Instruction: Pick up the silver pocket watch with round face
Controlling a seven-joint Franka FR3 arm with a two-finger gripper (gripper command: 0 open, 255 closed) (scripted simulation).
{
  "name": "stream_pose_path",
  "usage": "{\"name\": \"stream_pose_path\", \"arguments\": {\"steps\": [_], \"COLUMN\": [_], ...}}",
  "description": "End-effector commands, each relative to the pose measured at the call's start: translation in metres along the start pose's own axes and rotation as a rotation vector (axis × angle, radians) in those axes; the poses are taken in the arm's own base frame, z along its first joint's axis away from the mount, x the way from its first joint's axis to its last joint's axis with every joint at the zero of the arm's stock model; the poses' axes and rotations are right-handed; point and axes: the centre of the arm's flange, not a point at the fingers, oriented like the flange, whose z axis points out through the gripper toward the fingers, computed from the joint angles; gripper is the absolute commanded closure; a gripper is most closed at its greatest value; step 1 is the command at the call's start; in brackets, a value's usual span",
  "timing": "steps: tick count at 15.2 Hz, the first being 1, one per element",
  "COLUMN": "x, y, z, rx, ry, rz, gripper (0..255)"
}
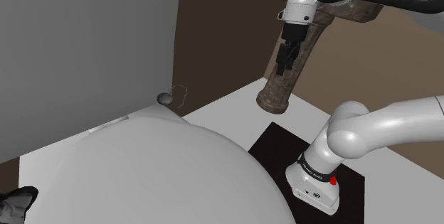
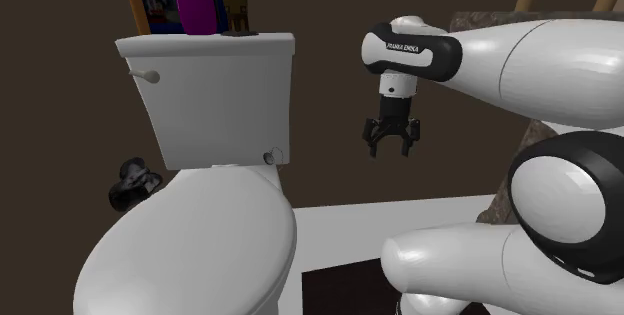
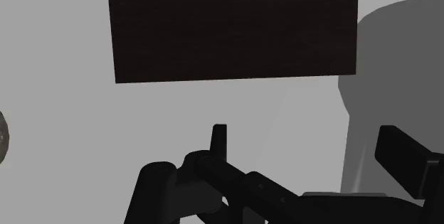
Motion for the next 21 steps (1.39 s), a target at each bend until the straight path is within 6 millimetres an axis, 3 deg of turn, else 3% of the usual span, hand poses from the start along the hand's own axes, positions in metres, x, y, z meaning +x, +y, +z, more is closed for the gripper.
{"name": "stream_pose_path", "arguments": {"steps": [1,21], "x": [0.000,0.129], "y": [0.000,-0.201], "z": [0.000,0.037], "rx": [0.000,0.109], "ry": [0.000,0.101], "rz": [0.000,0.176], "gripper": [0,0]}}
